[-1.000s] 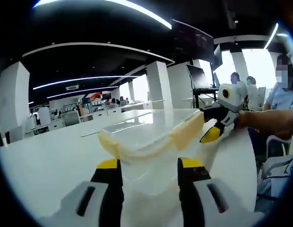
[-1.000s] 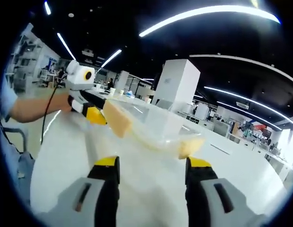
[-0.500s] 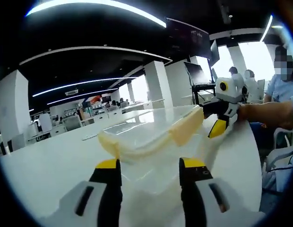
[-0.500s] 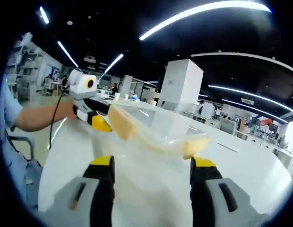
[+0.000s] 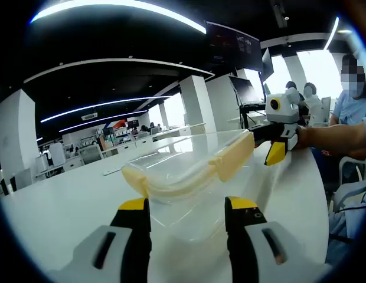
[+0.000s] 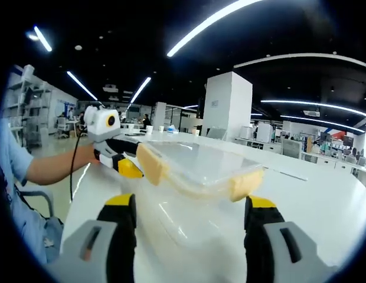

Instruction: Snap each plastic latch of the storage box into its locked position after aligning the lid with the box until every specified latch is closed and the lid sits flush.

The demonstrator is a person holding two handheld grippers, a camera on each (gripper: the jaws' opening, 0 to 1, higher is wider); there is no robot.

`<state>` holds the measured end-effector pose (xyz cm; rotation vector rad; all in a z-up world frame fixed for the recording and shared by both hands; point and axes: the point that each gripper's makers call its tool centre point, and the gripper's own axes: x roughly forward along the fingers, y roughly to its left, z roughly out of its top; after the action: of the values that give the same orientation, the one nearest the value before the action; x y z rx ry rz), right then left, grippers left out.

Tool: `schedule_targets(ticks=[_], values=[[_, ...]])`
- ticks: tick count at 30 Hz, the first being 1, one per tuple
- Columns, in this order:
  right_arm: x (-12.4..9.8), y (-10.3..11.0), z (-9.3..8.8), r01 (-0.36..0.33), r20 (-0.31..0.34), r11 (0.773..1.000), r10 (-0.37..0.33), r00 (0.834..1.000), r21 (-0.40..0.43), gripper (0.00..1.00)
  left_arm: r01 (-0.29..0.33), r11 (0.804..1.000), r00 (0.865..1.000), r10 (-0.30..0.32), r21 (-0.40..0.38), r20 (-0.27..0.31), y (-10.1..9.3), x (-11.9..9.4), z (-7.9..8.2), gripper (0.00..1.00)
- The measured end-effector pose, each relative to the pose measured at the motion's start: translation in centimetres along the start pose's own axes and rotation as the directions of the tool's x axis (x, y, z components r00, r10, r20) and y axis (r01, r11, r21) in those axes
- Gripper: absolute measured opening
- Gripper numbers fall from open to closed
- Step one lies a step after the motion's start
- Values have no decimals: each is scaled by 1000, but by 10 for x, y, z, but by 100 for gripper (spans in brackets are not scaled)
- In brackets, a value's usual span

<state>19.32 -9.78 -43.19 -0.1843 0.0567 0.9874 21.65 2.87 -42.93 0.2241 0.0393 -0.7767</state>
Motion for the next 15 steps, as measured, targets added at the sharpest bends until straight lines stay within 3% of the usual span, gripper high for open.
schedule_targets(ticks=[15], values=[[1, -4, 0, 9, 2, 1000, -9, 1000, 8, 71, 1, 1000, 1000, -1, -4, 4, -1, 0, -1, 48]])
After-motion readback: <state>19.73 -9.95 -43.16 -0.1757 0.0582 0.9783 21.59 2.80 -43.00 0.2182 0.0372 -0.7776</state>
